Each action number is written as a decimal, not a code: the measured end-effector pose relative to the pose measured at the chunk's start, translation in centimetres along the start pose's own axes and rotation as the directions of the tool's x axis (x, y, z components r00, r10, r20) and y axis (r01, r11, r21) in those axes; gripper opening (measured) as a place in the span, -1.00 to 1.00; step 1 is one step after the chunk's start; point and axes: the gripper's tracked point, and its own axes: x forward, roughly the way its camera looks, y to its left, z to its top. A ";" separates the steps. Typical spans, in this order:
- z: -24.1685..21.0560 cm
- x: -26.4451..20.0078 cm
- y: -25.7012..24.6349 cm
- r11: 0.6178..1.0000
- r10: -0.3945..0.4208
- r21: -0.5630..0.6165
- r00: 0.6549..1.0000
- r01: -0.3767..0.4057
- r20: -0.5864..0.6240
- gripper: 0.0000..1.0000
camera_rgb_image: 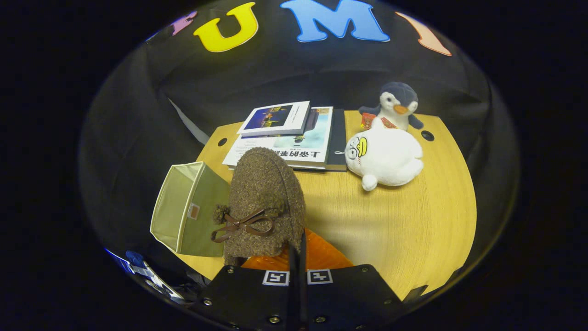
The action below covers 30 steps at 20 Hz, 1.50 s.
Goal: Open the storage box then place both shoes into the box .Put the left shoe in first, then the right shoe, with the right side of both shoes facing outward in a uniform manner.
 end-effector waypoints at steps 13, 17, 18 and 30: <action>2.1 1.7 15.1 0.971 0.174 -0.147 0.980 -0.187 -0.097 -1.00; 2.8 3.1 19.6 0.951 0.202 -0.213 0.972 -0.224 -0.123 -1.00; 2.9 3.5 20.5 0.947 0.204 -0.224 0.970 -0.229 -0.131 -1.00; 2.8 9.4 29.2 0.936 0.197 -0.250 0.956 -0.249 -0.216 -0.99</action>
